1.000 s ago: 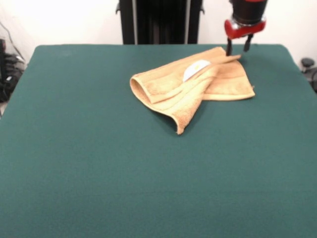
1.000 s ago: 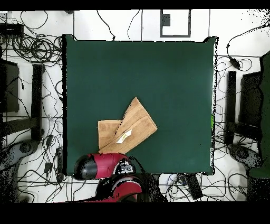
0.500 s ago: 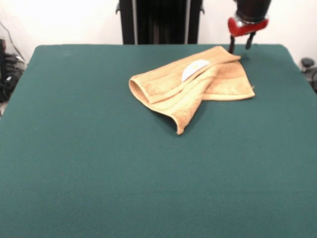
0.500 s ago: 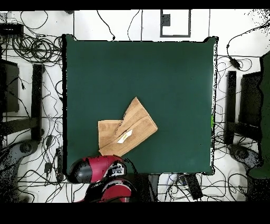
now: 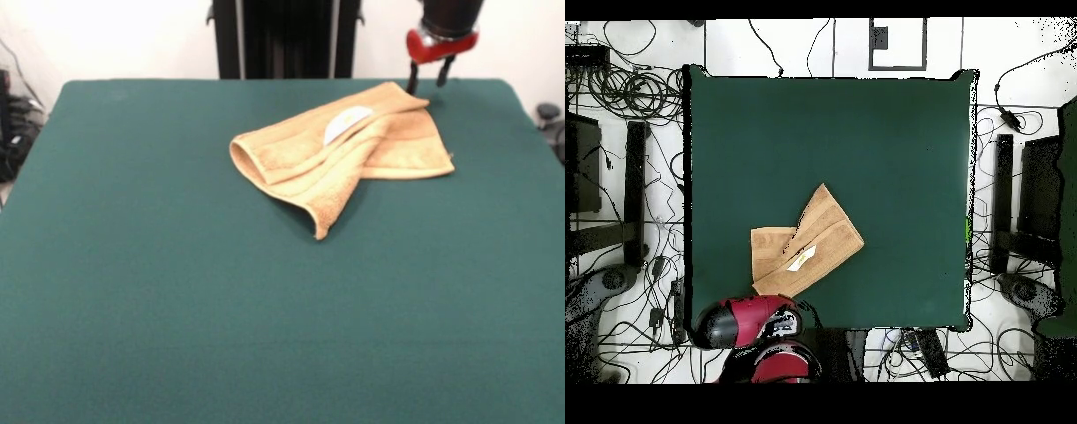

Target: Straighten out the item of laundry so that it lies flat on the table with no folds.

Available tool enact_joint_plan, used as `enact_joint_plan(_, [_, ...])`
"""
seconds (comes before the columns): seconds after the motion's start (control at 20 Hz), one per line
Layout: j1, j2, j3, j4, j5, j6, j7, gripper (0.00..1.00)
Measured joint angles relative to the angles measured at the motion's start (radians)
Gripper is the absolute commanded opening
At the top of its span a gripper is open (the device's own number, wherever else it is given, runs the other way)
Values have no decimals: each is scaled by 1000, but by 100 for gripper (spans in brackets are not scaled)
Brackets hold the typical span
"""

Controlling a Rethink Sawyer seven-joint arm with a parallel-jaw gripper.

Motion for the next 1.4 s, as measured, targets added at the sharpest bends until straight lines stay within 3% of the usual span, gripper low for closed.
enact_joint_plan(1.4, [-59,-143,-30,1,-1,0,0,100])
